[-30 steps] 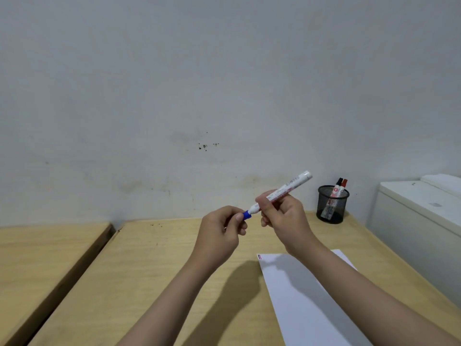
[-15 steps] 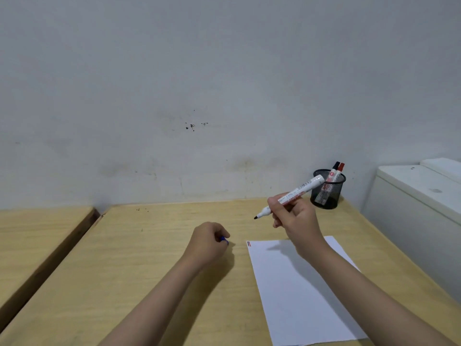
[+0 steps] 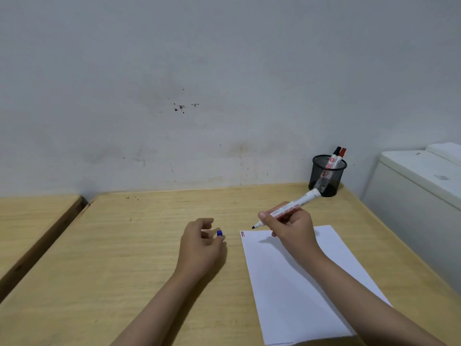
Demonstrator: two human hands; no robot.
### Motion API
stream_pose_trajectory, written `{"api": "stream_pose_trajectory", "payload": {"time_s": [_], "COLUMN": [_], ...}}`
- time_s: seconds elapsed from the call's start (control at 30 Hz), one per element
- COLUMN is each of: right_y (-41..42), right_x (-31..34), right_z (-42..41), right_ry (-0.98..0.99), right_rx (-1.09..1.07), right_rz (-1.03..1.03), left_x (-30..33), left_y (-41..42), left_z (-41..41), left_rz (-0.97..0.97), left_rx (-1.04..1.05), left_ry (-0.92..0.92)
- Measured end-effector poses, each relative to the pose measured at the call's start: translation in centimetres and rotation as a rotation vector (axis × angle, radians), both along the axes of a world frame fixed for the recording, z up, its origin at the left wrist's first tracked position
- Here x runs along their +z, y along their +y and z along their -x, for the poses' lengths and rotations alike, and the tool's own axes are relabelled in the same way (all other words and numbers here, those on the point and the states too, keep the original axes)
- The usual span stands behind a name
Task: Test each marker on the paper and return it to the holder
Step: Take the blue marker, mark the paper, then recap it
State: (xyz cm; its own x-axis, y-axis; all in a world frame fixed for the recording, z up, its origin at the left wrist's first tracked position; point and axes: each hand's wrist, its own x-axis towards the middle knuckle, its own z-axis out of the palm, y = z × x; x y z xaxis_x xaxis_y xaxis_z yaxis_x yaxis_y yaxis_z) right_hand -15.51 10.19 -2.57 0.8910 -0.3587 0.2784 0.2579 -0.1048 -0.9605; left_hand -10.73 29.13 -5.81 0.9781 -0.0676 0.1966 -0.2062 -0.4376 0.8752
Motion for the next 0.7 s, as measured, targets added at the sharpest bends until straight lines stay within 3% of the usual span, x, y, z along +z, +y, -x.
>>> {"api": "stream_pose_trajectory", "payload": {"time_s": [0.13, 0.27, 0.4, 0.7], "right_y": [0.2, 0.9, 1.5, 1.6], "right_x": [-0.6, -1.3, -2.7, -3.4], "right_z": [-1.0, -2.9, -4.0, -4.4], "right_ry": [0.041, 0.207, 0.264, 0.255], "right_rx": [-0.042, -0.005, -0.02, -0.107], "right_rz": [-0.016, -0.09, 0.001, 0.071], "left_x": [-0.1, -1.0, -1.9, -1.6], "left_y": [-0.9, -2.0, -2.1, -1.7], "left_z": [2.7, 3.1, 2.7, 2.6], "left_rz": [-0.043, -0.185, -0.402, -0.457], "left_rx": [-0.106, -0.236, -0.306, -0.279], "left_ry": [-0.257, -0.227, -0.253, -0.316]}}
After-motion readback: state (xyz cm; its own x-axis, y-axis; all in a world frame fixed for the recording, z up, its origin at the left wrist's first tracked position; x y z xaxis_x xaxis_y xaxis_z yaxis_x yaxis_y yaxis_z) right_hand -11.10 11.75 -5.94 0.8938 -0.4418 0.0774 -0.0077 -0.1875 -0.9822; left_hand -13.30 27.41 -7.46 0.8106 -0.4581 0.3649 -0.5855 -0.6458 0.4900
